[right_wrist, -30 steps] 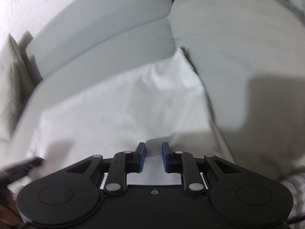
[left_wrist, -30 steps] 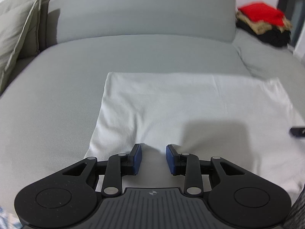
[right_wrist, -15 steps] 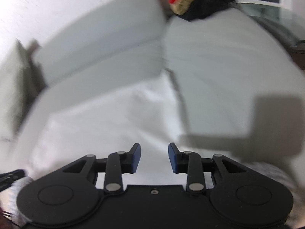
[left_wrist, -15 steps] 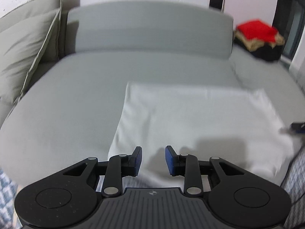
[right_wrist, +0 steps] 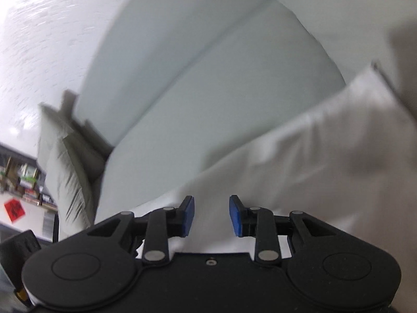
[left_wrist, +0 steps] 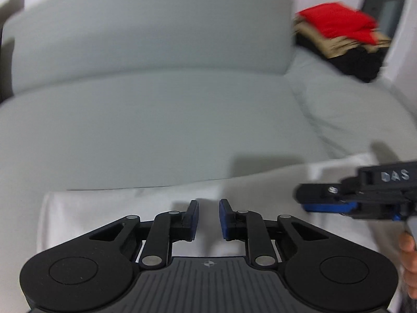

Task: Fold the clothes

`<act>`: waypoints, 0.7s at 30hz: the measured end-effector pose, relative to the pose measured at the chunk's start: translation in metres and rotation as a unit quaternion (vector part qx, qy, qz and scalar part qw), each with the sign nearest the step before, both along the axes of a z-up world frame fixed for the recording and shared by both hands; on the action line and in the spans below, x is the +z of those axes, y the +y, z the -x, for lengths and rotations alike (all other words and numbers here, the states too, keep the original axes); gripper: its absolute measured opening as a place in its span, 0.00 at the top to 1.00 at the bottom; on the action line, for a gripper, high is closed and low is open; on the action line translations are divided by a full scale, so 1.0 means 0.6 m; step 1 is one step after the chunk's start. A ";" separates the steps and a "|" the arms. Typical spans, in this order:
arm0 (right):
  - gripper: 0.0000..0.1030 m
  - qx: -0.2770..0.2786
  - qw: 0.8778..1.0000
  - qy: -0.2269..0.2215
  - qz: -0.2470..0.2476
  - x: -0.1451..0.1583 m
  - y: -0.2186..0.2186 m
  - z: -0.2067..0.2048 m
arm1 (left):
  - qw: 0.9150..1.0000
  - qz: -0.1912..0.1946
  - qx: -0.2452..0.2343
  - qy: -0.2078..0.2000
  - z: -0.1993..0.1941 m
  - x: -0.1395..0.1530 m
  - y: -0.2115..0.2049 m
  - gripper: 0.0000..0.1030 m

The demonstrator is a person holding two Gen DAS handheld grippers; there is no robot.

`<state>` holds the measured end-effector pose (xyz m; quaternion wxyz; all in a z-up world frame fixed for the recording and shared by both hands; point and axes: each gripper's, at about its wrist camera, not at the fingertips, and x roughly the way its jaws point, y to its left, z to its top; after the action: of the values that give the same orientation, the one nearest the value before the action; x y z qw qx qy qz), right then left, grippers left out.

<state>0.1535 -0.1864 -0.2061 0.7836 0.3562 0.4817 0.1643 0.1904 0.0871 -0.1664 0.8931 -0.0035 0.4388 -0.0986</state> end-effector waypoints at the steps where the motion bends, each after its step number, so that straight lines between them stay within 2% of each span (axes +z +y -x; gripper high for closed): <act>1: 0.98 -0.014 1.000 -0.001 -0.001 -0.012 -0.007 -0.011 | 1.000 -0.005 0.013 -0.001 -0.014 -0.012 0.006 0.79; 3: 1.00 -0.049 0.999 -0.005 0.000 -0.031 -0.025 -0.028 | 0.999 -0.021 0.041 -0.015 -0.029 -0.022 0.022 0.76; 5: 1.00 -0.100 0.995 -0.015 0.005 -0.033 -0.053 -0.030 | 0.996 -0.056 0.070 -0.023 -0.021 -0.018 0.043 0.78; 8: 0.99 -0.138 0.990 -0.018 0.022 -0.018 -0.094 -0.010 | 0.987 -0.108 0.112 -0.036 -0.009 -0.012 0.074 0.80; 10: 0.91 -0.145 0.988 -0.022 0.042 0.004 -0.112 0.019 | 0.981 -0.135 0.133 -0.045 0.009 -0.001 0.093 0.80; 14: 0.85 -0.099 0.992 -0.051 0.066 0.069 -0.110 0.105 | 0.984 -0.121 0.108 -0.071 0.123 0.065 0.095 0.80; 15: 0.84 -0.079 0.992 -0.058 0.077 0.088 -0.099 0.129 | 0.986 -0.115 0.097 -0.075 0.154 0.079 0.089 0.75; 17: 0.76 -0.035 0.991 -0.074 0.107 0.120 -0.068 0.175 | 0.988 -0.108 0.077 -0.081 0.203 0.099 0.068 0.68; 18: 0.72 -0.012 0.988 -0.083 0.127 0.131 -0.049 0.196 | 0.989 -0.106 0.069 -0.081 0.222 0.101 0.054 0.65; 19: 0.64 0.013 0.985 -0.090 0.150 0.138 -0.028 0.213 | 0.989 -0.108 0.061 -0.078 0.237 0.097 0.039 0.62; 21: 0.59 0.064 0.971 -0.100 0.206 0.135 0.015 0.236 | 0.990 -0.121 0.045 -0.059 0.258 0.073 0.009 0.62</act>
<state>0.0117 -0.1773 -0.1253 0.8722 0.1368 0.4464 0.1460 0.0358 0.0924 -0.1224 0.9149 0.0910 0.3933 -0.0044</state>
